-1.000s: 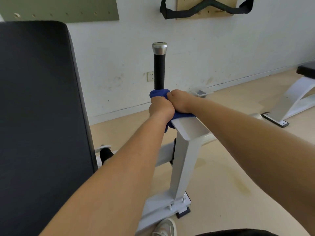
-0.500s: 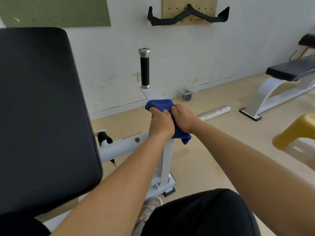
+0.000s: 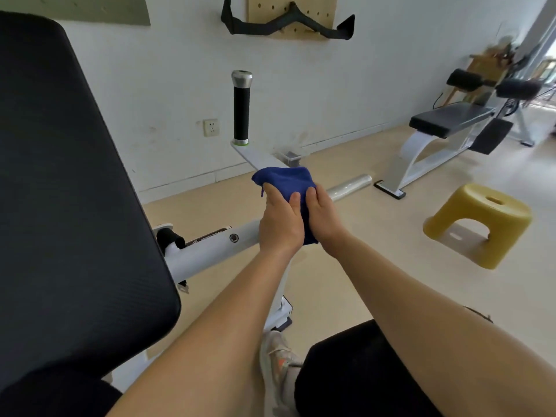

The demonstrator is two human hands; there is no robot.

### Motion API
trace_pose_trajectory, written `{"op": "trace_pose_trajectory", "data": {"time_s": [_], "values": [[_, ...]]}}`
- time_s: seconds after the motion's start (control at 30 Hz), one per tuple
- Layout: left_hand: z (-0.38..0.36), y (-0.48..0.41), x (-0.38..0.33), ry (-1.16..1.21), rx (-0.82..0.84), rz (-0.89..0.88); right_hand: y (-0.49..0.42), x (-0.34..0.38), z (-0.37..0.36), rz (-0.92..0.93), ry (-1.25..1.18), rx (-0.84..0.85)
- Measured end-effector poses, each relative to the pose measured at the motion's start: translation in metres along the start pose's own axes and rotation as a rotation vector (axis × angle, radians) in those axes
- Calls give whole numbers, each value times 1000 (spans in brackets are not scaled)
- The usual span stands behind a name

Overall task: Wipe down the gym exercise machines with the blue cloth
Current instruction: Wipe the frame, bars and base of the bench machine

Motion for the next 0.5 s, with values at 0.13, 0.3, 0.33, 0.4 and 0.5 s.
{"op": "trace_pose_trajectory", "data": {"time_s": [0.13, 0.3, 0.33, 0.4, 0.5], "values": [[-2, -1, 10, -97, -90, -55, 8, -12, 1, 53, 41, -61], [-17, 8, 29, -108, -238, -173, 12, -33, 7, 178, 53, -130], [-20, 8, 34, -107, -241, -180, 14, -38, 8, 183, 43, -121], [-24, 11, 43, -101, -233, -187, 20, -44, 10, 175, 1, -87], [-29, 16, 43, -121, -246, -189, 19, -48, 14, 188, -52, -35]]}}
Point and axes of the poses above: each hand's wrist, its own y-axis away from the middle knuckle, its own z-axis out of the back of the hand, x = y × z, the point moved 3 cm from there along -y, towards the middle knuckle, and after that the axes turned 5 degrees about z, right-handed, at the moved point
